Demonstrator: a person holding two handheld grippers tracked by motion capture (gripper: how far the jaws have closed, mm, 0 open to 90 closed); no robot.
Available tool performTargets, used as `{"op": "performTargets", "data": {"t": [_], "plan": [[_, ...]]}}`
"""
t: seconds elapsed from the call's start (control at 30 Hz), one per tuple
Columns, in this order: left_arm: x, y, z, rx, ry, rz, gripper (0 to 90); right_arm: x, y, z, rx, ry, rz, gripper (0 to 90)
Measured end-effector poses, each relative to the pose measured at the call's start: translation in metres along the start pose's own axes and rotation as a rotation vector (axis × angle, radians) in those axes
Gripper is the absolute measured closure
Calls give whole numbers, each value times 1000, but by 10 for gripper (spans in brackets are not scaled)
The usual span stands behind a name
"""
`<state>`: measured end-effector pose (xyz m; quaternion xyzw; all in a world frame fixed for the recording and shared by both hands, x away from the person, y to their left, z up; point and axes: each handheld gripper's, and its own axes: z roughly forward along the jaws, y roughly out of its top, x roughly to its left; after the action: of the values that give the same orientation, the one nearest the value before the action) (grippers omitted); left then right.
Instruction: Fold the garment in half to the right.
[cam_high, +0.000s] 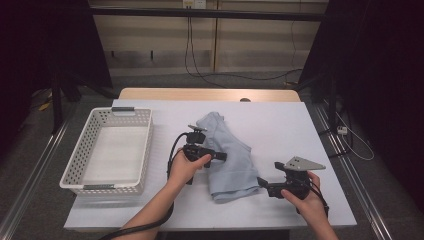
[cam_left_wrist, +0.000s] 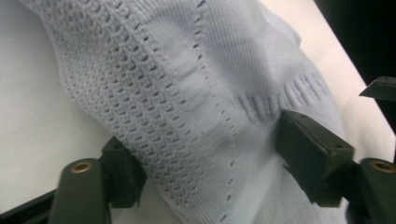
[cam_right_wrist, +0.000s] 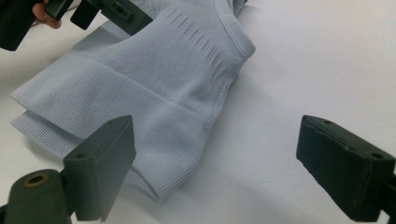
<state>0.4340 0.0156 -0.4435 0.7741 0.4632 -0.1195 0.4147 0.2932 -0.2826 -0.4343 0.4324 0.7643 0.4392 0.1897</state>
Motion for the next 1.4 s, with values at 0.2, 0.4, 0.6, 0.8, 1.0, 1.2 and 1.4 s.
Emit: {"op": "performTargets", "data": {"t": [0.2, 0.4, 0.6, 0.8, 1.0, 1.2, 1.4], "plan": [[-2, 0, -1, -10, -10, -1, 438, 1, 0, 0, -2, 0, -1, 117], [0, 1, -7, -28, -31, -27, 617, 1, 0, 1, -2, 2, -1, 117], [2, 3, -12, -27, -48, -44, 735, 1, 1, 2, -1, 4, -4, 117], [5, 9, -18, -13, -56, -57, 773, 2, 1, 3, -4, 11, -6, 117], [15, 17, -33, 2, -47, -73, 780, 0, 1, 1, -7, 9, 6, 117], [29, 21, -46, -28, 4, -89, 770, 0, 0, 3, -5, 10, 6, 116], [37, 17, -45, -71, 29, -119, 601, 0, 1, 5, 1, 13, 3, 117]]}}
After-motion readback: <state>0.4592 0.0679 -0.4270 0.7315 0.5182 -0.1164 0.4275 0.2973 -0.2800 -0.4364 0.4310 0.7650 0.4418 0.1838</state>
